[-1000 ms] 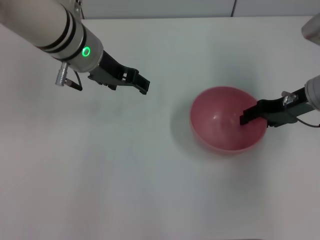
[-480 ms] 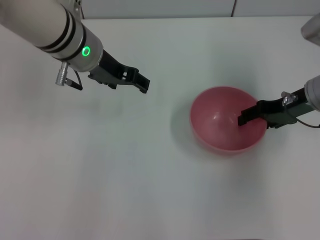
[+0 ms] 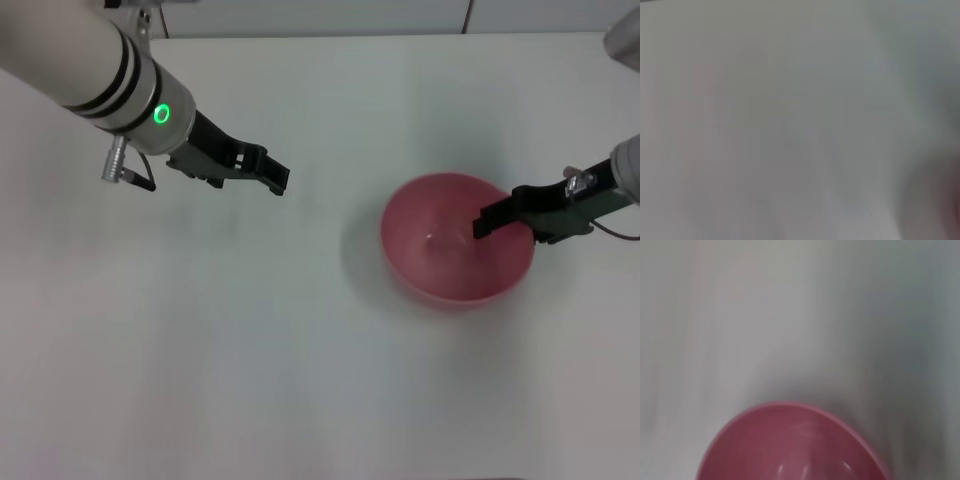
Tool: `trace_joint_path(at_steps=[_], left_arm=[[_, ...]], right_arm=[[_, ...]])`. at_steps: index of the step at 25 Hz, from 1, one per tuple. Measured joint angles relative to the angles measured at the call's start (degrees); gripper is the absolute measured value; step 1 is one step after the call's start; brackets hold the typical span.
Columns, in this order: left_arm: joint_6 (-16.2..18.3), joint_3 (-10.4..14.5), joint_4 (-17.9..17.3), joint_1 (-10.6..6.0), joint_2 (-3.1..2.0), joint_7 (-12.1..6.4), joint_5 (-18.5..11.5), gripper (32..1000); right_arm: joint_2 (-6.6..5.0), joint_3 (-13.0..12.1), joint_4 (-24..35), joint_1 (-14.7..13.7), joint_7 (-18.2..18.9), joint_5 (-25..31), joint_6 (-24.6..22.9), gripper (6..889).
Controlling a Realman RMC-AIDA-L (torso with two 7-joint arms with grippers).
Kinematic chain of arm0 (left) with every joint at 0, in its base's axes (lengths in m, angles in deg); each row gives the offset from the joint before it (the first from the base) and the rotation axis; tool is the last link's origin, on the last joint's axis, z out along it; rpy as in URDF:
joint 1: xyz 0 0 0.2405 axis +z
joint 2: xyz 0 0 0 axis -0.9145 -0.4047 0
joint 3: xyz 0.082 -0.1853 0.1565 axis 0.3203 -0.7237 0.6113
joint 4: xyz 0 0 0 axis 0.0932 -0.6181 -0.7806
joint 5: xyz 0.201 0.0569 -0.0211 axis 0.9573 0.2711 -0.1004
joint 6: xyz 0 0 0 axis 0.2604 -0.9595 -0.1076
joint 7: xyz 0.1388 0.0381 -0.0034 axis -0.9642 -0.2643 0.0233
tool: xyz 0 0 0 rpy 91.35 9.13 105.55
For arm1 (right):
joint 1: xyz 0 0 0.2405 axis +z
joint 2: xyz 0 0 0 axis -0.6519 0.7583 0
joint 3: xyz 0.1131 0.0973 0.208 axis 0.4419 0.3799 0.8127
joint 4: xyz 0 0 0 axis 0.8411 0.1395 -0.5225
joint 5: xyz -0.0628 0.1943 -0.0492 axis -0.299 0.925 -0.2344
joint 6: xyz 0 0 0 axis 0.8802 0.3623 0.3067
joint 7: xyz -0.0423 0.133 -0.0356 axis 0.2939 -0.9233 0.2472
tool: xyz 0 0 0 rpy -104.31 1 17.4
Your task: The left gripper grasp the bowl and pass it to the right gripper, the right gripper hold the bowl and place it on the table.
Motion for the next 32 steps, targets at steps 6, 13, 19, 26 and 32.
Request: trace_joint_path(at_steps=[6,13,19,26,32], left_arm=[[-0.13,-0.58,0.04,0.66,-0.04,-0.07,0.07,850],[-0.06,-2.80,0.04,1.92,-0.05,-0.68,0.07,850],[0.04,-2.99,0.04,2.16,-0.12,-0.77,0.05,850],[0.34,-3.02,0.67,2.16,-0.22,-0.79,0.72,850],[0.45,-3.02,0.73,2.05,-0.22,-0.79,0.76,850]], right_arm=[[0.27,-0.34,4.02,-0.40,-2.40,-0.50,-3.71,695],[1.67,-0.29,11.97,-0.61,-6.49,-6.27,-9.47,695],[2.57,-0.26,20.08,-1.48,-8.75,-8.89,-14.94,695],[2.56,-0.41,30.68,-2.25,-11.40,-9.23,-20.58,695],[2.71,-0.39,33.79,-1.91,-11.82,-9.52,-22.59,695]])
